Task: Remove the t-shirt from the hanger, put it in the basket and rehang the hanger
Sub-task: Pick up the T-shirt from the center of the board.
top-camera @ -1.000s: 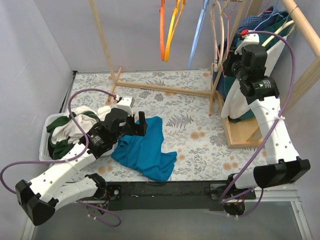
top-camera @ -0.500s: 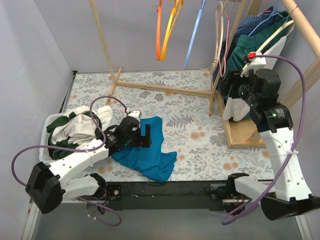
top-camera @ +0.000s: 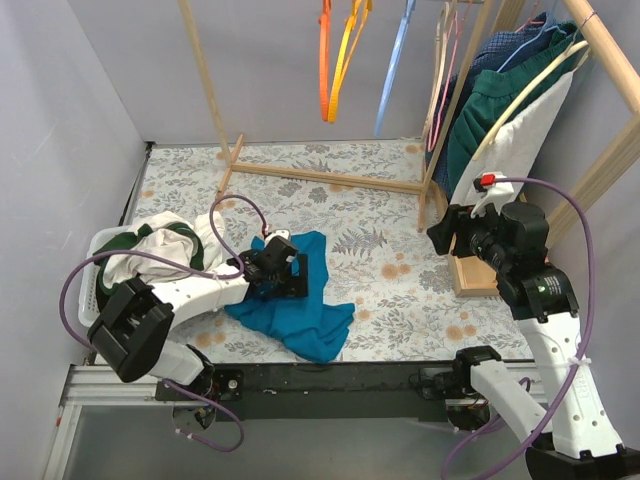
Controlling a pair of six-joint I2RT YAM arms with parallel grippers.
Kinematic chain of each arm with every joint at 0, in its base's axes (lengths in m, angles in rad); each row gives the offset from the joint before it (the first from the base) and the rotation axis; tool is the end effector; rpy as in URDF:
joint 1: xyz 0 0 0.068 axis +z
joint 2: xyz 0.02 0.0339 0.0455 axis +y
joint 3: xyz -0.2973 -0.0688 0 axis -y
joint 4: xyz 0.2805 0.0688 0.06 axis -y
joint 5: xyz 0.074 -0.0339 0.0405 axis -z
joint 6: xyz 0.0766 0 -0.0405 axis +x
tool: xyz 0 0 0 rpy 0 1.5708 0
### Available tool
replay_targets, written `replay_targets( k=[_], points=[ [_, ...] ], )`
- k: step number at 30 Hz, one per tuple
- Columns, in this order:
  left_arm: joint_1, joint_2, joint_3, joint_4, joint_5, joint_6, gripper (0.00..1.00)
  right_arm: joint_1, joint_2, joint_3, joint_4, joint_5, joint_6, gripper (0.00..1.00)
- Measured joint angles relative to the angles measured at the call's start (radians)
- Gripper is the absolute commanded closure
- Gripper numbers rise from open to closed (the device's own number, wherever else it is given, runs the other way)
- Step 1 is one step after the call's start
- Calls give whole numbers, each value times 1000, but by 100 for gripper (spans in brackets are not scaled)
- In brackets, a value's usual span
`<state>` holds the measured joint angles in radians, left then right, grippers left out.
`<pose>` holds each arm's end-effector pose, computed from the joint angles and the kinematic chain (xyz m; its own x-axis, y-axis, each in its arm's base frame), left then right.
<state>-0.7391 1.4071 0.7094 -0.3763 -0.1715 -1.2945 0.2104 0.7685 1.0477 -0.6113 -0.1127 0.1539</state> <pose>0.2278 -0.1899 0.1412 -0.7580 -0.5918 -0.2744 -0.4604 0.7833 -0.4176 0.1950 0.0505 0.4062 -0.3628 0.0783 -0.9286 -0.2589 0.9488 0.1811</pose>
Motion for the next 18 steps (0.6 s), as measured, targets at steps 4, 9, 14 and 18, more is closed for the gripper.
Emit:
replay_targets(
  k=[4,9,14,18],
  points=[
    [0,44,11,37,-27,-4,97,0,-47,-64,-20,-15,0,34],
    [8,70,5,108,-19,-27,100,0,-72,-93,-24,-27,1,36],
    [10,72,35,67,-26,-34,100,0,-83,-106,-22,-55,1,37],
    [48,42,103,-72,-21,-19,100,0,-103,-141,-16,-92,0,38]
  ],
)
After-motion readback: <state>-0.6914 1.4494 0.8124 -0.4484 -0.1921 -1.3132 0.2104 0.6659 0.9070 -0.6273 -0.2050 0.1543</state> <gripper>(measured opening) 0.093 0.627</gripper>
